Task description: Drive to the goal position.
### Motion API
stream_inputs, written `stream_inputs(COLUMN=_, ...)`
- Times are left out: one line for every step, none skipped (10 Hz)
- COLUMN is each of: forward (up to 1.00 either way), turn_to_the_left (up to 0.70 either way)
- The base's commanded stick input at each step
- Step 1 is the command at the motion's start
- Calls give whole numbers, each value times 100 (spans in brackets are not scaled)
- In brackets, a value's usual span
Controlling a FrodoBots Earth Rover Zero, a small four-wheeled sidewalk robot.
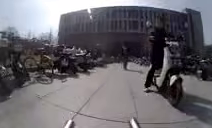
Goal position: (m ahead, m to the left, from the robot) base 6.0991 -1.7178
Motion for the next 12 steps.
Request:
stream_inputs(forward=100, turn_to_the_left=0)
stream_inputs(forward=100, turn_to_the_left=0)
stream_inputs(forward=100, turn_to_the_left=0)
stream_inputs(forward=100, turn_to_the_left=0)
stream_inputs(forward=100, turn_to_the_left=0)
stream_inputs(forward=100, turn_to_the_left=0)
stream_inputs(forward=100, turn_to_the_left=0)
stream_inputs(forward=100, turn_to_the_left=0)
stream_inputs(forward=100, turn_to_the_left=0)
stream_inputs(forward=100, turn_to_the_left=-7)
stream_inputs(forward=100, turn_to_the_left=-27)
stream_inputs(forward=100, turn_to_the_left=-27)
